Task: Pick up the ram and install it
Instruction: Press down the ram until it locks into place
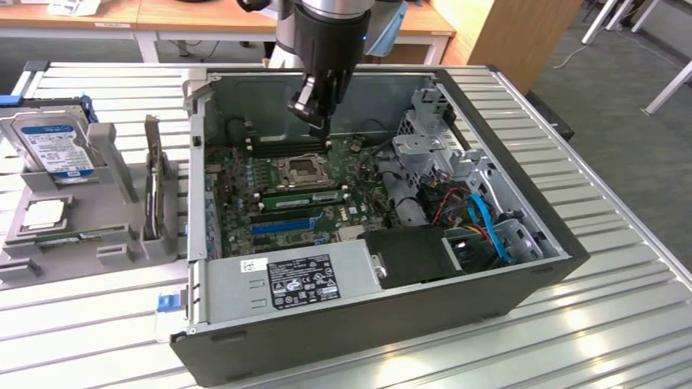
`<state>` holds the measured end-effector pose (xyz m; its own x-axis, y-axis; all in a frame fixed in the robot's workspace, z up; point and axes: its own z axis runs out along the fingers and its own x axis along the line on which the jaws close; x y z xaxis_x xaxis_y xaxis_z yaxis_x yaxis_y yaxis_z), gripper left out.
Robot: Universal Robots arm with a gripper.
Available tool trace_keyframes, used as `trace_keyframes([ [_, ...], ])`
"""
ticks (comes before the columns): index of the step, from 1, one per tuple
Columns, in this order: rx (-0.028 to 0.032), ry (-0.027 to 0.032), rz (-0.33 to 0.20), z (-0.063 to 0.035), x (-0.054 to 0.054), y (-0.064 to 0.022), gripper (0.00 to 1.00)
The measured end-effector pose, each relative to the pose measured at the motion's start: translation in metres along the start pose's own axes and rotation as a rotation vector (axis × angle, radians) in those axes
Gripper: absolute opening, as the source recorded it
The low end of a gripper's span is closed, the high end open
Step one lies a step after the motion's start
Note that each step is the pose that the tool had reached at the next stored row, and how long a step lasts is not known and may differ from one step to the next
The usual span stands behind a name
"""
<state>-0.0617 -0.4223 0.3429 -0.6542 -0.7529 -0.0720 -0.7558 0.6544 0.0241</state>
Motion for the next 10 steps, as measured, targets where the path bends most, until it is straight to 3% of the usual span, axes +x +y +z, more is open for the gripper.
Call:
trace_keyframes([
  [5,-0.0056,0.0065,0.041,0.0000,0.0000,0.0000,0.10],
  [10,-0.0029,0.0062,0.107,0.0000,0.0000,0.0000,0.10],
])
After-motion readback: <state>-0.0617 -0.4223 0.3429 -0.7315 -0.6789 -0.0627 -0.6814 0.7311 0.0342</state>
